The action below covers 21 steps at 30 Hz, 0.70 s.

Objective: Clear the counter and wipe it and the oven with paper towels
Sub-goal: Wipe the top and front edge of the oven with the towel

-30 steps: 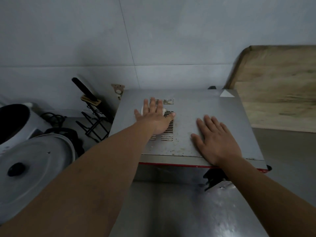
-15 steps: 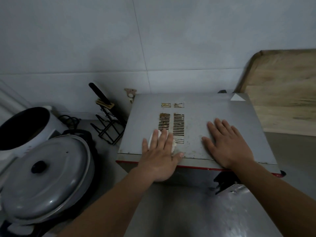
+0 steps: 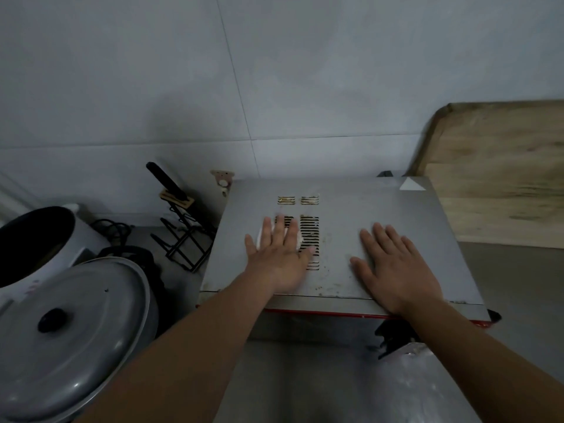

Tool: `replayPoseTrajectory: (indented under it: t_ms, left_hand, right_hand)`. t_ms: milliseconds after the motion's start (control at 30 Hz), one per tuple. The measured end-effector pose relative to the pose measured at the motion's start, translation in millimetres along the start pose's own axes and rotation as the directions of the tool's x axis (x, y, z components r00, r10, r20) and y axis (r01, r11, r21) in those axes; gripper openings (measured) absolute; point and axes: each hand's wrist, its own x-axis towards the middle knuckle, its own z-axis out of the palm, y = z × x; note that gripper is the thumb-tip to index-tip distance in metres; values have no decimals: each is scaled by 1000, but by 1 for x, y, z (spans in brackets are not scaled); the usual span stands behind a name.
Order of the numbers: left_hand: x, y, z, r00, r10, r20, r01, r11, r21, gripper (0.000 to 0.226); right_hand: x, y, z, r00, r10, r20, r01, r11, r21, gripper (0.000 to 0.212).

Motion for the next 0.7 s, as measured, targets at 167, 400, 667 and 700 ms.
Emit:
replayPoseTrajectory:
  t_ms: [167,400,667,700]
  left_hand:
    - [33,4,-14,999,-49,-1,49,999,10,75]
    - [88,10,-40,993,-116,-11,115,993,-5,78]
    - [144,21,-68,981,-178,-71,173,982,-74,78]
    - [145,21,-67,982,-178,-70,172,982,-77,79]
  right_hand:
    - [1,-1,-1,1000,3,4,-3,1000,-4,75]
    - [1,0,0,1000,0,1,0,1000,0,75]
    - [4,2,3,1000,1,-16,-1,1000,9,74]
    - [4,2,3,1000,-2,-14,2,1000,7,74]
